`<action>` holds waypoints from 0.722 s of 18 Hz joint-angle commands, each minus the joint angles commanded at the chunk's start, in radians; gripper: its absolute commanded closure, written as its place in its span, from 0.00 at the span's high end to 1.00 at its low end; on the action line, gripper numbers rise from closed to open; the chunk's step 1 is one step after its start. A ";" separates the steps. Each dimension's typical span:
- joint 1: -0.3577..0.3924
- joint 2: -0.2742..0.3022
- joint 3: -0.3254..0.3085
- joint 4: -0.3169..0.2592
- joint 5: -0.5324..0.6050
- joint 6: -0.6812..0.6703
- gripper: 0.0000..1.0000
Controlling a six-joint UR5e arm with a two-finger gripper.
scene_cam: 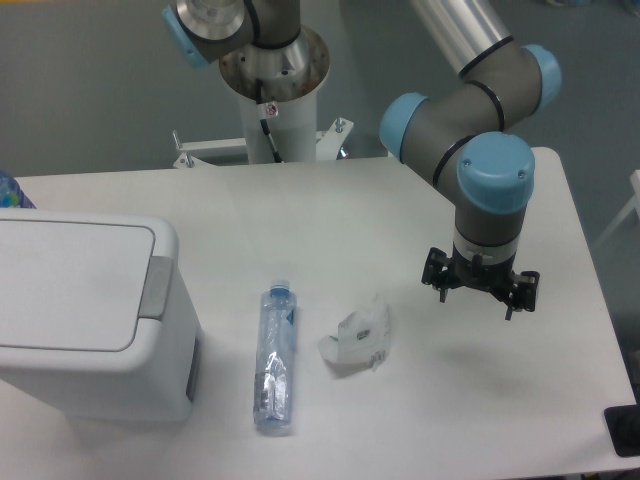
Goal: Open the trash can
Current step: 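Move the open gripper across the table toward the white trash can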
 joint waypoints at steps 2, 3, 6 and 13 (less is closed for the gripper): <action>0.000 0.003 0.000 0.000 -0.002 -0.002 1.00; -0.002 0.009 0.000 0.000 -0.003 -0.002 1.00; 0.000 0.020 0.002 0.002 -0.082 0.000 1.00; -0.011 0.038 0.003 0.023 -0.187 -0.207 1.00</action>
